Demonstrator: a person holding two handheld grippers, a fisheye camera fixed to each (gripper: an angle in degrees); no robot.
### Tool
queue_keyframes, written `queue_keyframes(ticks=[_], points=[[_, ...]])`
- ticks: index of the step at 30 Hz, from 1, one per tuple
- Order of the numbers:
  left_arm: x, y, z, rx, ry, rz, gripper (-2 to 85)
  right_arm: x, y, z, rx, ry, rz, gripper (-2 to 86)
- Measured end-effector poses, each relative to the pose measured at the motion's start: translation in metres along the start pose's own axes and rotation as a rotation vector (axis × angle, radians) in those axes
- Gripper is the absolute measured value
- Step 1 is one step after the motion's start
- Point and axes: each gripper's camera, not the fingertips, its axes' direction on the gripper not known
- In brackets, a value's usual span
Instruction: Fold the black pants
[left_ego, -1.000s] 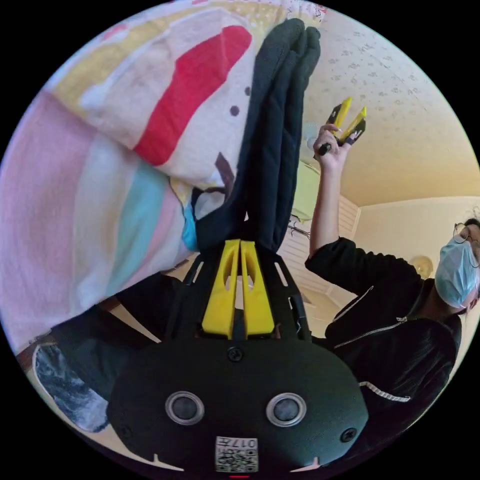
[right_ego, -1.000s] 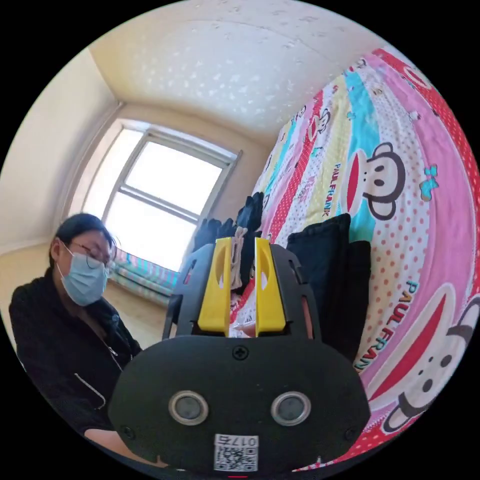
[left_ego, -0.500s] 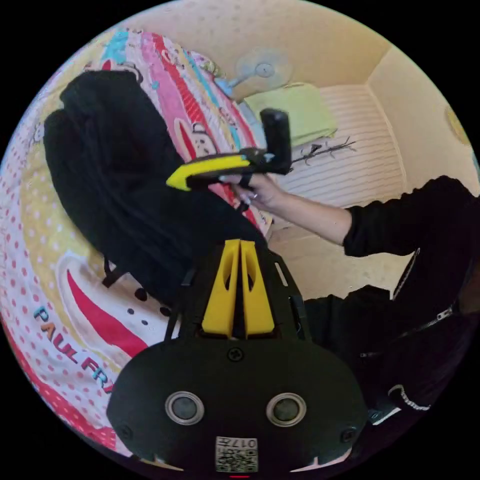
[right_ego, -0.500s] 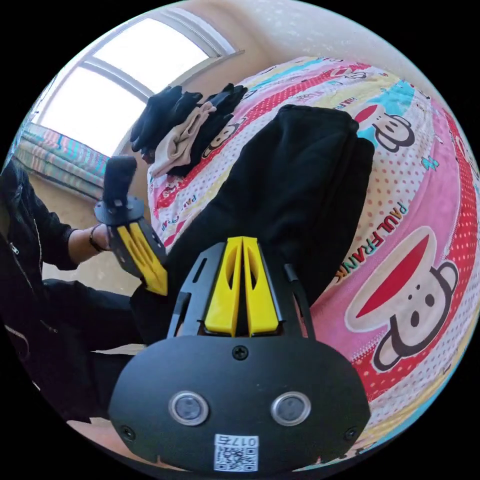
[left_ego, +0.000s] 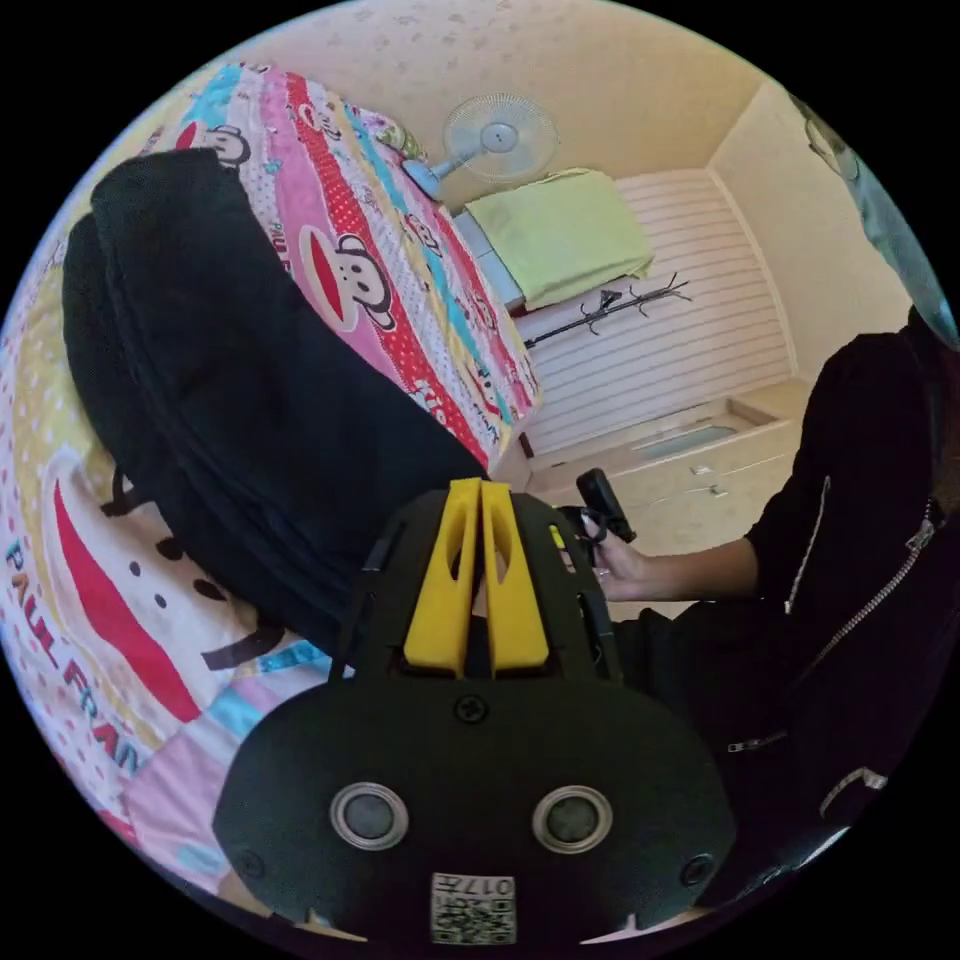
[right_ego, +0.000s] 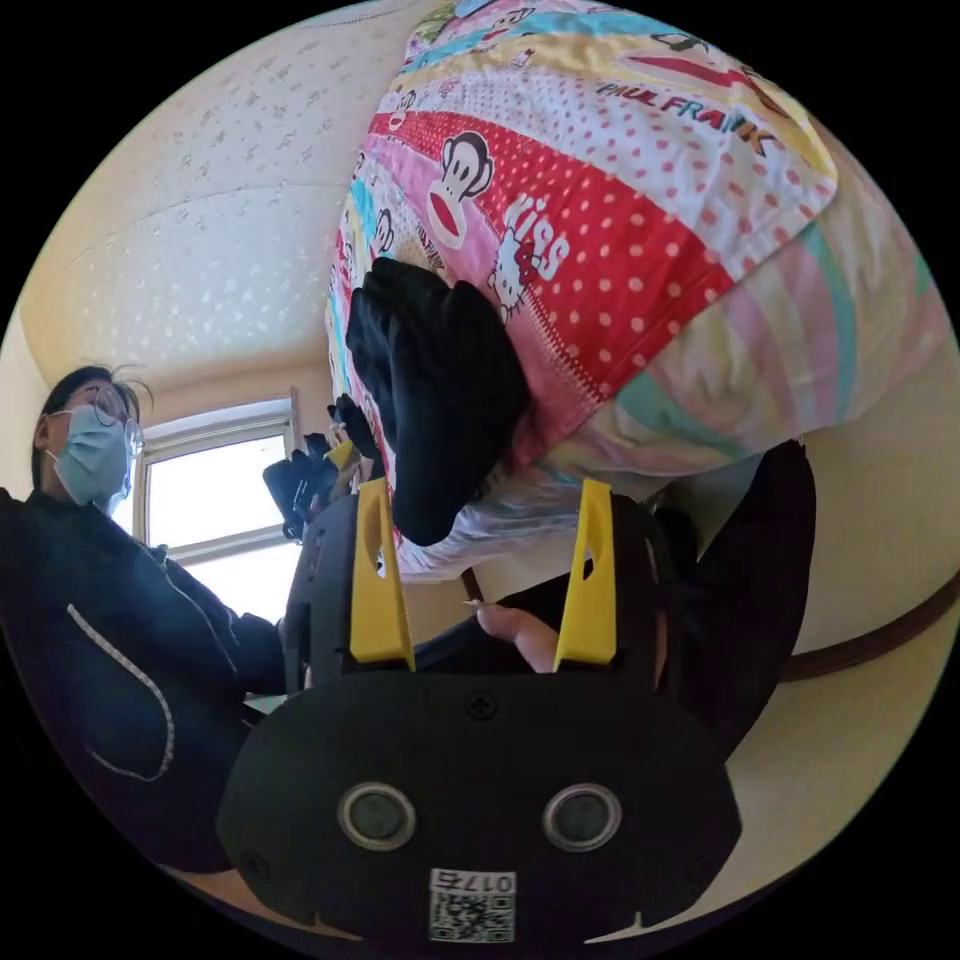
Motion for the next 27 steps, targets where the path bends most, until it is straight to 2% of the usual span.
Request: queue_keyframes(ticks=[1,3,5,7,9,13,16,20,24,27], points=[[0.002,-0.003,0.006,-0.027,-0.037,0.021,-1.0,0.005,0.001,0.013,-0.024,-0.001,0.003,25.4],[-0.010,0.003,0.074,-0.306,-0.097,-0.011,-1.0,0.015,-0.002,0.036,-0.062,-0.041,0.008,25.6],[-0.022,0.026,0.105,-0.345,-0.109,-0.061,-1.0,0.030,-0.010,0.061,-0.087,-0.131,0.012,25.3],[-0.021,0.034,0.114,-0.375,-0.030,-0.106,-1.0,0.035,-0.015,0.069,-0.051,-0.214,0.034,24.9],[-0.001,0.035,0.113,-0.429,-0.009,-0.033,-1.0,0.039,-0.017,0.073,-0.023,-0.204,0.067,23.3],[0.012,0.038,0.076,-0.346,0.063,-0.016,-1.0,0.064,-0.016,0.067,0.033,-0.223,0.167,18.3],[0.007,0.032,0.029,-0.163,0.148,-0.051,-1.0,0.077,-0.015,0.064,0.005,-0.319,0.216,11.4],[0.012,-0.007,-0.020,-0.078,-0.087,0.091,-1.0,0.070,-0.004,0.047,0.026,-0.403,0.224,5.3],[0.009,-0.061,-0.044,-0.105,-0.418,0.300,-1.0,0.042,-0.008,0.024,0.019,-0.437,0.158,3.7],[-0.002,-0.094,-0.058,-0.103,-0.589,0.356,-1.0,0.013,-0.016,-0.001,0.008,-0.453,0.070,2.9]])
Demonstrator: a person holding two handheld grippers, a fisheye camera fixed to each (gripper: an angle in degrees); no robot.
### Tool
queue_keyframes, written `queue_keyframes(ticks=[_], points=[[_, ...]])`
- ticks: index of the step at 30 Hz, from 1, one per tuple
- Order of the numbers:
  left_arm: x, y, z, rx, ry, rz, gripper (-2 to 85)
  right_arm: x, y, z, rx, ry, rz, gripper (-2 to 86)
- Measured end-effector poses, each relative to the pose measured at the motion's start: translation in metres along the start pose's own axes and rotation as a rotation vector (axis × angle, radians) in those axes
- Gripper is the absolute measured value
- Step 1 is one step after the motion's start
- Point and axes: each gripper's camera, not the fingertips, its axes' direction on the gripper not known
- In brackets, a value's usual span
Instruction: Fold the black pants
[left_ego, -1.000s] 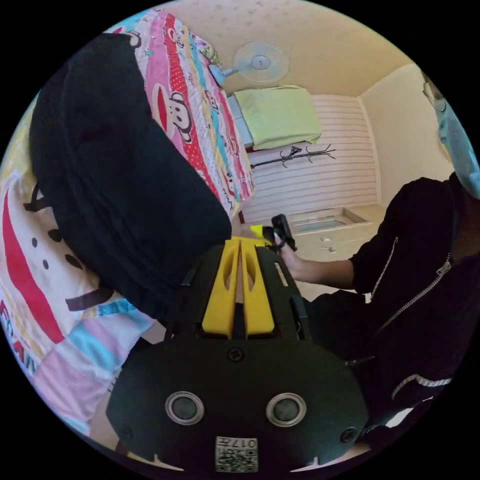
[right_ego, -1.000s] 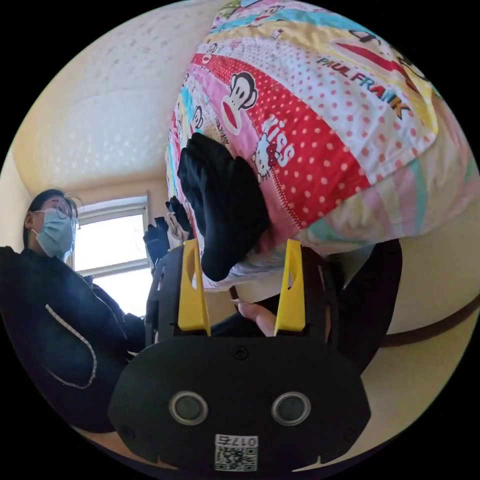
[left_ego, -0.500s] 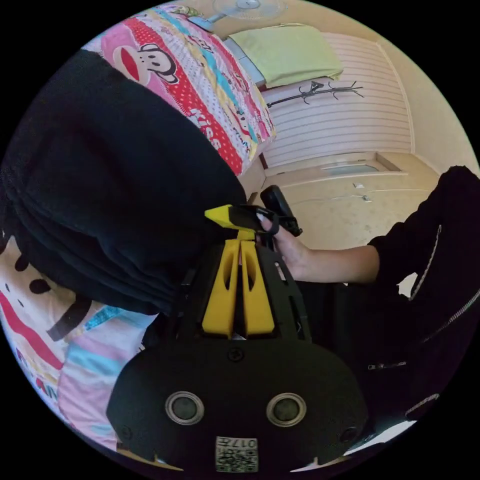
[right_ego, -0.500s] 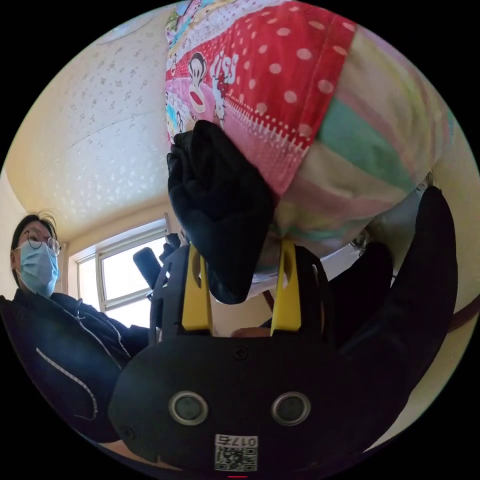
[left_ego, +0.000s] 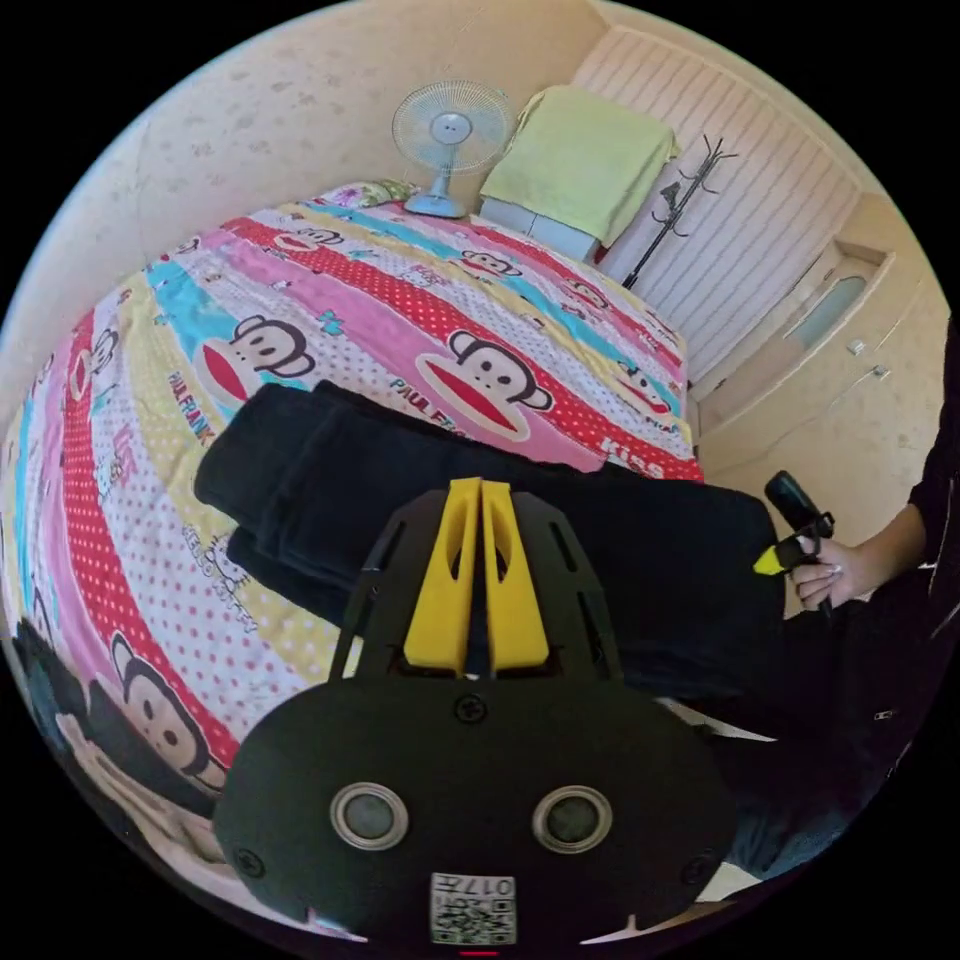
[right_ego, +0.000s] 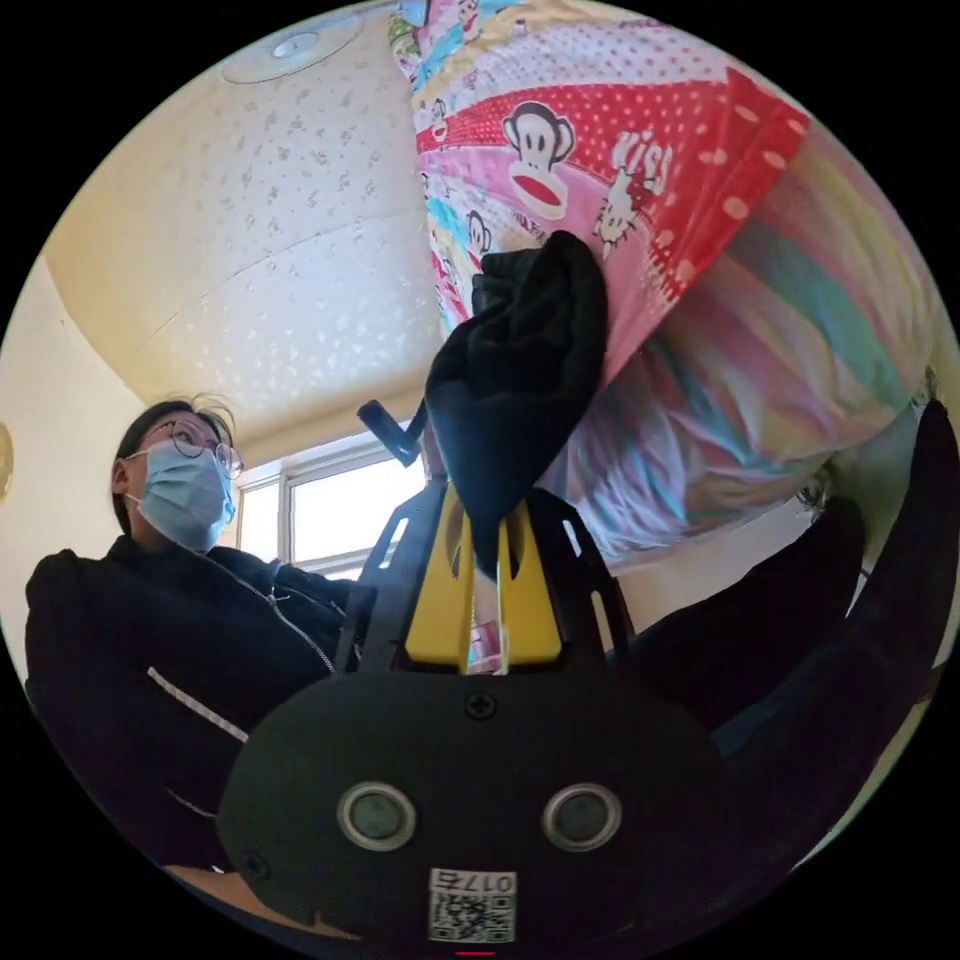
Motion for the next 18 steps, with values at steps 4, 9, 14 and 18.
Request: queue_keyframes(ticks=[4,9,14,18], points=[[-0.012,-0.010,0.028,-0.129,-0.010,0.085,-1.0,-0.045,0.007,-0.020,-0.024,-0.019,-0.016,2.0],[0.052,0.025,0.065,-0.234,0.229,0.178,-1.0,-0.090,0.040,-0.036,-0.130,-0.113,0.014,0.9],[0.113,0.068,0.095,-0.250,0.360,0.171,-1.0,-0.098,0.027,-0.041,-0.167,-0.110,0.078,0.5],[0.064,0.093,0.102,-0.135,0.541,-0.135,-1.0,-0.096,-0.036,-0.005,-0.155,-0.134,0.041,0.7]])
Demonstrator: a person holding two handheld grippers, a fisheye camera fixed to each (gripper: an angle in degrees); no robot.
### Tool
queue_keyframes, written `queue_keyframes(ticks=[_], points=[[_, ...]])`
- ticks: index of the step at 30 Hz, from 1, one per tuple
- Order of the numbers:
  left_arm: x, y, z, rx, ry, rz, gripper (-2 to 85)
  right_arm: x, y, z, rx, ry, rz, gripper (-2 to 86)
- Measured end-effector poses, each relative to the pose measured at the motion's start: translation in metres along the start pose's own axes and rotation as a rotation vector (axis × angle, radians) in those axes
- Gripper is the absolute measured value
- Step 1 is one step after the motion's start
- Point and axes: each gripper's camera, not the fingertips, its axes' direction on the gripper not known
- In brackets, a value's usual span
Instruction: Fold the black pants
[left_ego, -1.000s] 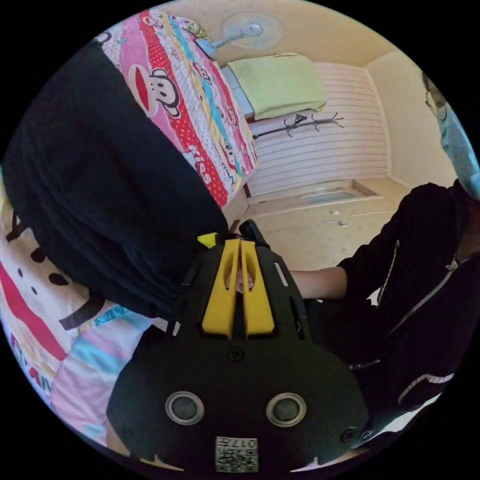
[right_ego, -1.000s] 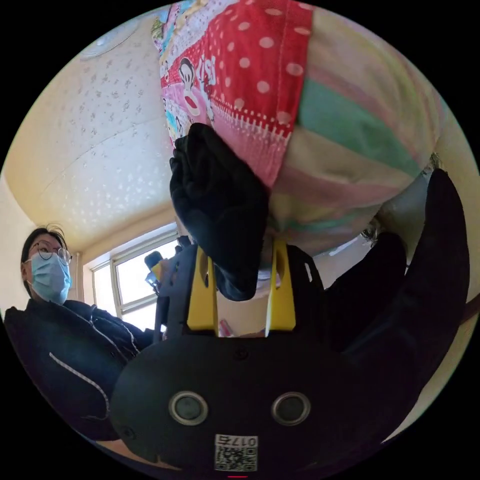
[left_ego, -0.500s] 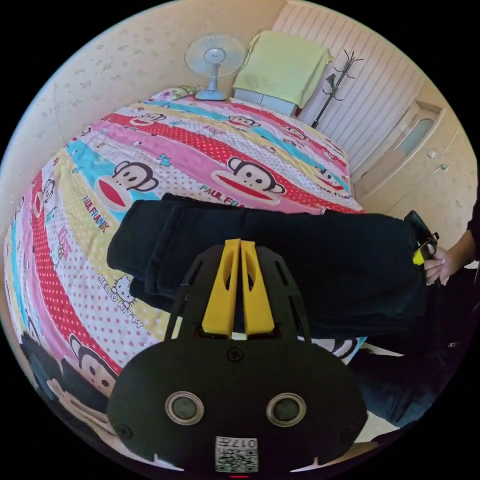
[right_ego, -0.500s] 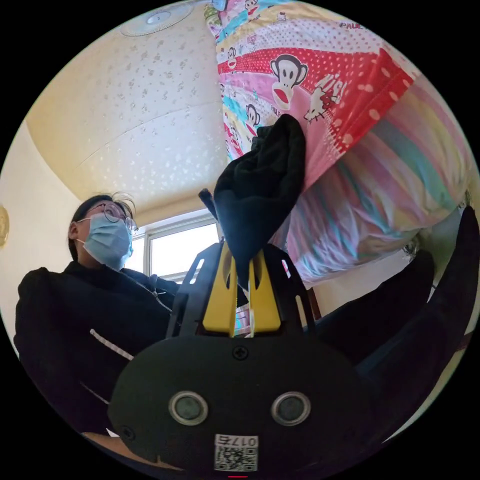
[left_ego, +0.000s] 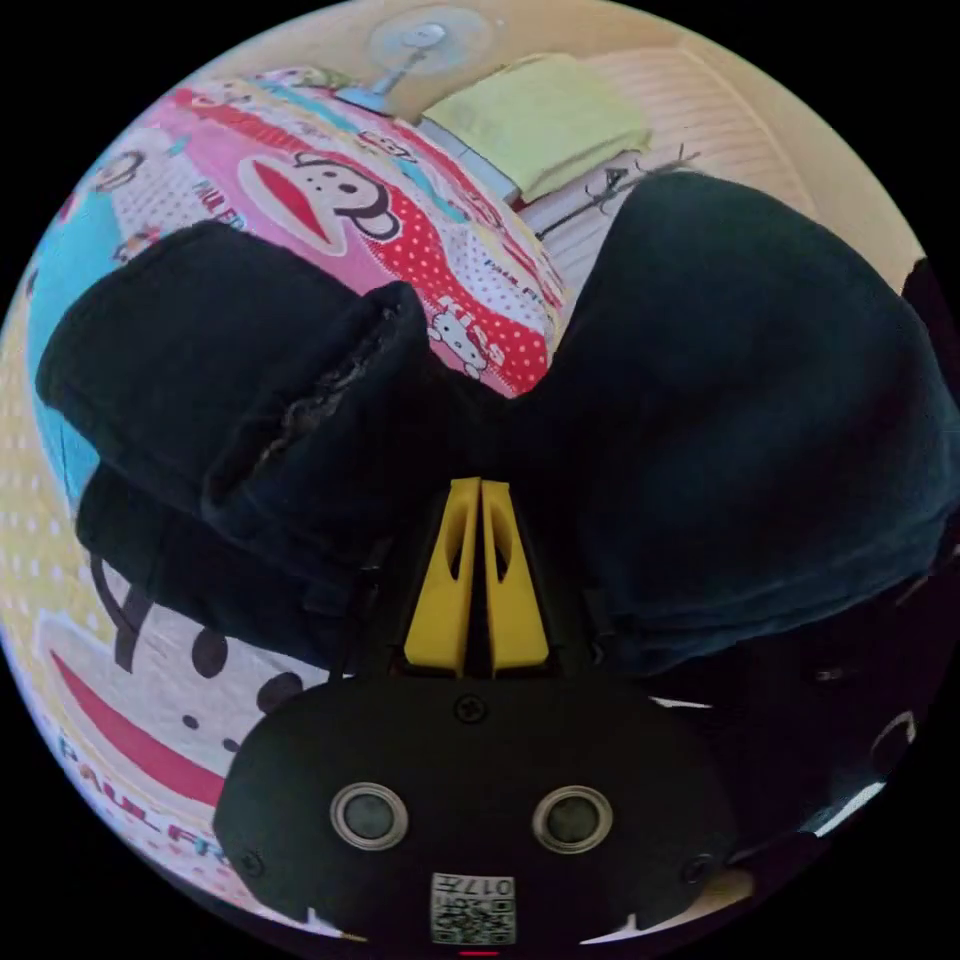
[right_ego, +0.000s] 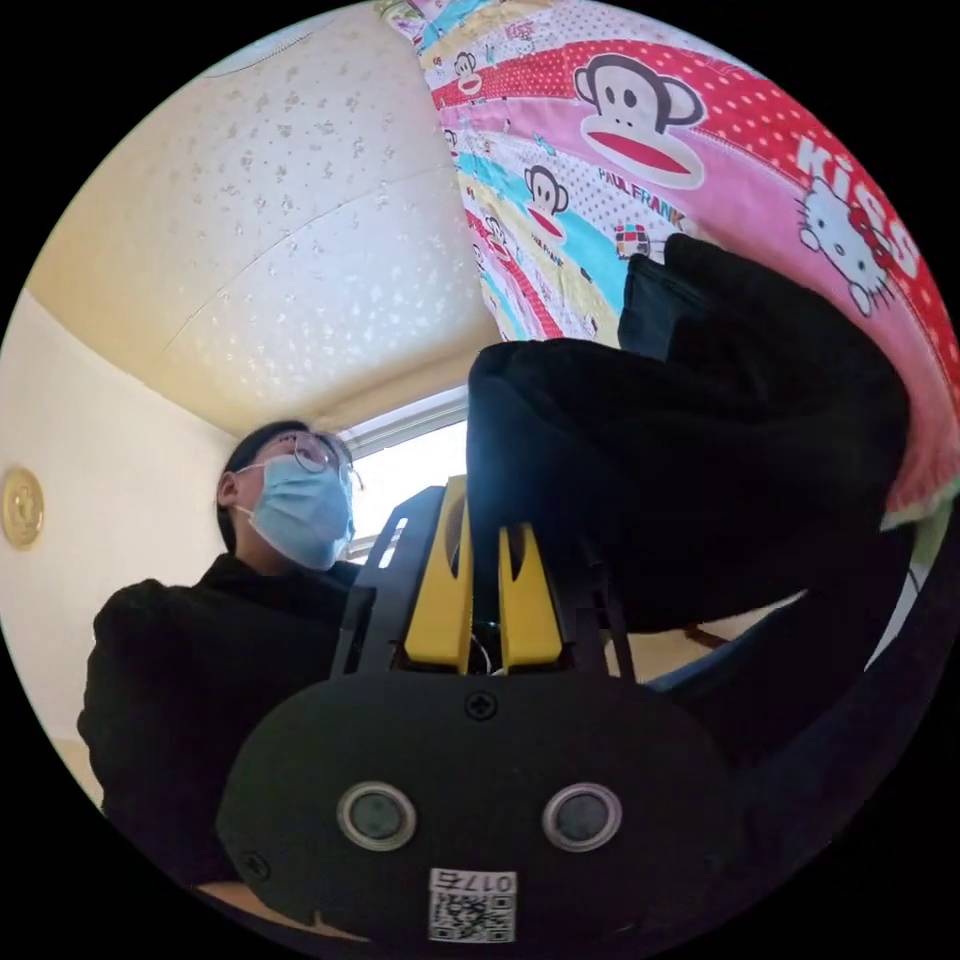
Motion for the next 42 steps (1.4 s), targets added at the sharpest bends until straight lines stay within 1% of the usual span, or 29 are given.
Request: queue_keyframes(ticks=[1,3,5,7,10,13,15,17,19,20,21,22,23,24,25,26,27,28,29,30,31,33,34,35,36,37,39,41,42], points=[[-0.013,0.004,-0.005,0.032,0.069,-0.052,-1.0,0.002,-0.027,0.015,0.002,0.004,-0.008,0.9],[-0.061,0.029,-0.027,0.221,0.336,-0.246,-1.0,0.009,-0.066,0.039,0.010,0.033,0.017,1.6],[-0.085,0.059,-0.045,0.381,0.434,-0.352,-1.0,0.029,-0.111,0.066,0.052,0.100,0.049,3.5],[-0.099,0.092,-0.063,0.481,0.425,-0.455,-1.0,0.053,-0.136,0.077,0.100,0.156,0.161,5.6],[-0.099,0.142,-0.097,0.600,0.362,-0.539,-1.0,0.065,-0.156,0.095,0.087,0.205,0.221,10.4],[-0.067,0.155,-0.138,0.689,0.267,-0.458,-1.0,0.030,-0.147,0.106,0.031,0.222,0.125,13.5],[-0.027,0.133,-0.166,0.711,0.162,-0.306,-1.0,0.004,-0.134,0.108,0.012,0.290,0.030,13.4],[0.007,0.103,-0.178,0.720,0.096,-0.159,-1.0,-0.024,-0.112,0.107,0.006,0.277,-0.132,11.5],[0.037,0.066,-0.177,0.676,0.064,-0.011,-1.0,-0.039,-0.097,0.105,0.000,0.288,-0.250,10.0],[0.049,0.039,-0.166,0.600,0.038,0.044,-1.0,-0.047,-0.087,0.106,-0.011,0.319,-0.319,9.1],[0.054,0.015,-0.151,0.496,-0.040,0.032,-1.0,-0.052,-0.081,0.106,-0.021,0.333,-0.356,8.5],[0.054,0.006,-0.144,0.452,-0.106,0.001,-1.0,-0.061,-0.070,0.109,-0.036,0.364,-0.438,6.9],[0.052,-0.002,-0.136,0.414,-0.288,-0.087,-1.0,-0.071,-0.057,0.115,-0.060,0.402,-0.550,4.7],[0.048,0.002,-0.137,0.462,-0.452,-0.163,-1.0,-0.075,-0.051,0.120,-0.085,0.432,-0.620,3.9],[0.044,0.007,-0.138,0.494,-0.505,-0.179,-1.0,-0.076,-0.040,0.136,-0.168,0.551,-0.756,2.4],[0.028,0.015,-0.136,0.528,-0.542,-0.199,-1.0,-0.061,-0.036,0.156,-0.258,0.779,-0.832,1.8],[0.000,0.019,-0.129,0.502,-0.503,-0.245,-1.0,-0.047,-0.036,0.166,-0.289,0.921,-0.842,1.4],[-0.017,0.021,-0.124,0.472,-0.469,-0.283,-1.0,-0.011,-0.041,0.179,-0.337,1.210,-0.854,1.1],[-0.050,0.027,-0.117,0.436,-0.368,-0.325,-1.0,0.023,-0.043,0.183,-0.363,1.336,-0.927,0.8],[-0.076,0.038,-0.113,0.495,-0.240,-0.336,-1.0,0.034,-0.044,0.181,-0.350,1.342,-0.961,0.7],[-0.087,0.045,-0.114,0.538,-0.171,-0.352,-1.0,0.042,-0.050,0.174,-0.307,1.282,-0.962,0.6],[-0.124,0.075,-0.120,0.726,0.211,-0.456,-1.0,0.034,-0.066,0.170,-0.348,1.189,-0.869,0.4],[-0.128,0.084,-0.123,0.785,0.305,-0.458,-1.0,0.021,-0.069,0.162,-0.333,1.108,-0.843,0.4],[-0.125,0.100,-0.131,0.905,0.424,-0.428,-1.0,0.004,-0.065,0.148,-0.257,1.021,-0.843,0.4],[-0.110,0.114,-0.141,0.976,0.436,-0.400,-1.0,-0.003,-0.061,0.140,-0.216,0.981,-0.847,0.3],[-0.099,0.119,-0.145,0.976,0.408,-0.390,-1.0,-0.015,-0.054,0.122,-0.161,0.891,-0.841,0.3],[-0.042,0.118,-0.156,0.820,0.224,-0.318,-1.0,-0.024,-0.047,0.098,-0.141,0.736,-0.809,0.3],[0.010,0.103,-0.151,0.689,0.122,-0.210,-1.0,-0.026,-0.037,0.074,-0.116,0.585,-0.768,0.3],[0.043,0.089,-0.140,0.605,0.083,-0.130,-1.0,-0.026,-0.035,0.070,-0.112,0.563,-0.761,0.4]])
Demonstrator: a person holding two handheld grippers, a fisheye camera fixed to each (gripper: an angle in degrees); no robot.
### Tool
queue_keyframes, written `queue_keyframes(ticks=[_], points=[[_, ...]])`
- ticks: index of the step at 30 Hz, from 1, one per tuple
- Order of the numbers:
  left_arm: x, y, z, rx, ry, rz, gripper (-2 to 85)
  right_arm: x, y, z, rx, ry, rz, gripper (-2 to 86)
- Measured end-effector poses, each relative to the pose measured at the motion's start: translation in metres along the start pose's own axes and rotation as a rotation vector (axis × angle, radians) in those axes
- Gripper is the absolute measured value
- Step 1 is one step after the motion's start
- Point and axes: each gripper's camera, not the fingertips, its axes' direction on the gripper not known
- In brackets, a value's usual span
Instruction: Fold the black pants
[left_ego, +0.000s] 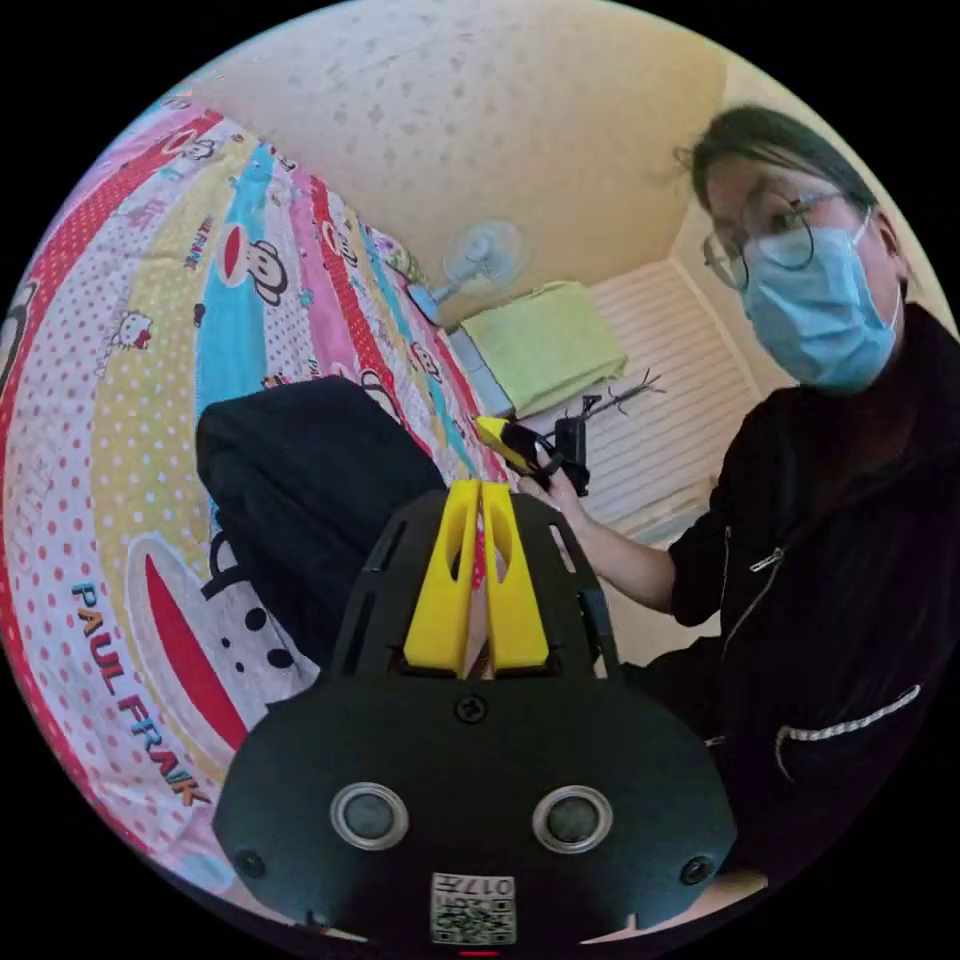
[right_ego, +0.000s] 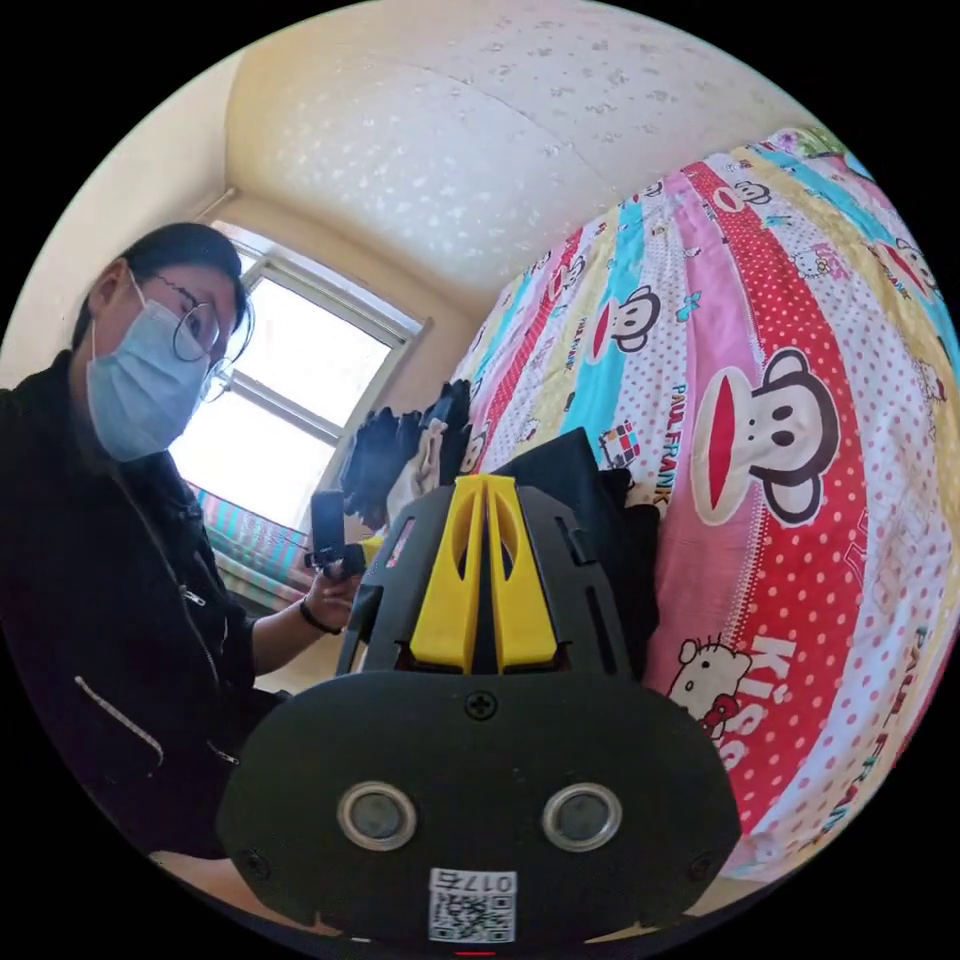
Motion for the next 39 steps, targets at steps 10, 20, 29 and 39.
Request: queue_keyframes(ticks=[10,20,29,39], points=[[-0.048,0.074,0.044,-0.073,-0.113,-0.400,-0.8,0.072,0.027,0.026,-0.298,0.042,0.185,1.9],[0.006,0.116,0.011,0.133,-0.294,-0.419,21.8,0.126,0.127,-0.056,-0.049,-0.201,0.686,17.8],[-0.023,0.111,0.069,0.113,-0.224,-0.511,22.2,0.135,0.110,0.009,-0.082,-0.305,0.755,18.8],[-0.050,0.053,0.085,-0.065,-0.188,-0.684,13.0,0.161,0.090,-0.003,0.078,-0.358,0.863,22.6]])
